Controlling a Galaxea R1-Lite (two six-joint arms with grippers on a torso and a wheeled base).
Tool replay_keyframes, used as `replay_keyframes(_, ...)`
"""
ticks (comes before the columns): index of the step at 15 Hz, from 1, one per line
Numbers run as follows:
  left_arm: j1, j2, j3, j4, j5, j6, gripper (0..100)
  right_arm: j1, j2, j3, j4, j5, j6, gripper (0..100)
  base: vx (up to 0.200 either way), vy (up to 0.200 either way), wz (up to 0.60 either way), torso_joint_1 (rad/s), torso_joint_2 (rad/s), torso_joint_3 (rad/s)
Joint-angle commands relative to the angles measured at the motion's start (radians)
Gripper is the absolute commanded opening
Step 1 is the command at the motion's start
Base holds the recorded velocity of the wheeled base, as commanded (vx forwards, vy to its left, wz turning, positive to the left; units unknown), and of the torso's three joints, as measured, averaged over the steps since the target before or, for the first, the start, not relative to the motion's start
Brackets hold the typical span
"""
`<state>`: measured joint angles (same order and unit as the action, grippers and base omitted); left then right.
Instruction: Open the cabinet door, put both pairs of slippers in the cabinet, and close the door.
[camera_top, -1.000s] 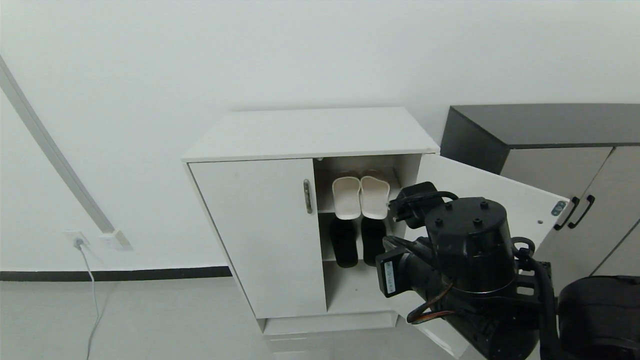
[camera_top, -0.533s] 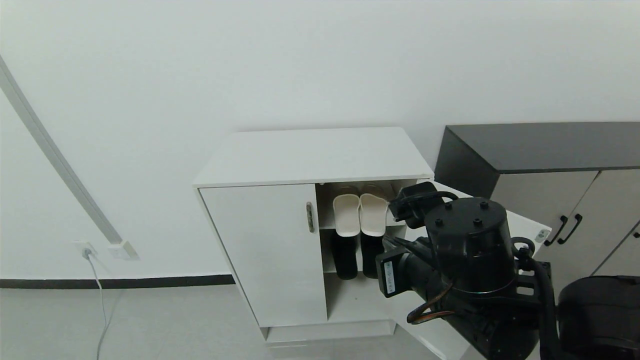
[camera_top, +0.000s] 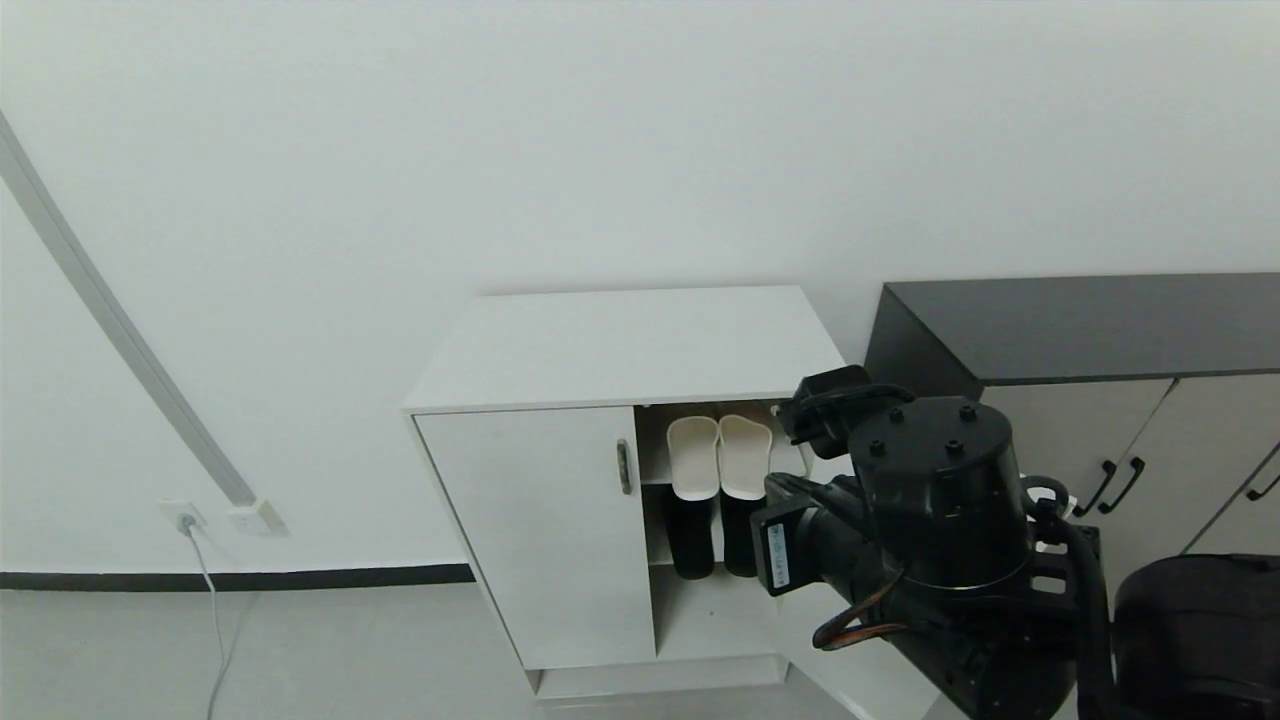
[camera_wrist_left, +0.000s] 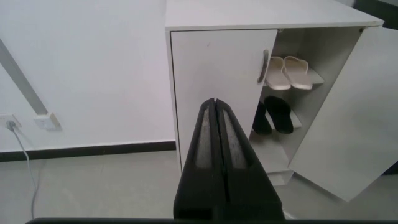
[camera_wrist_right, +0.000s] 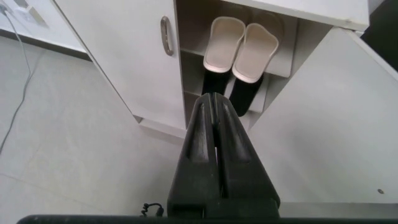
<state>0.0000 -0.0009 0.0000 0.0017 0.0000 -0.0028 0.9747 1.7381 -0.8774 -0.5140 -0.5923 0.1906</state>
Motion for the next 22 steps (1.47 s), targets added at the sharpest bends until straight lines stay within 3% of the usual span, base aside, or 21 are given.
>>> replay_keyframes(1,0.0,0.001,0.0,0.0,0.0,0.0,0,-0.001,0.006,0.002,-0.001,0.0,0.0,0,0.0,0.0,0.0,0.0,0.0,0.0)
replay_keyframes(11,0.0,0.001,0.0,0.0,0.0,0.0,0,-0.001,0.005,0.006,-0.001,0.002,0.0,0,0.0,0.0,0.0,0.0,0.0,0.0)
replay_keyframes(22,0.0,0.001,0.0,0.0,0.0,0.001,0,-0.002,0.005,0.006,-0.001,0.002,0.0,0,0.0,0.0,-0.55,0.001,0.0,0.001)
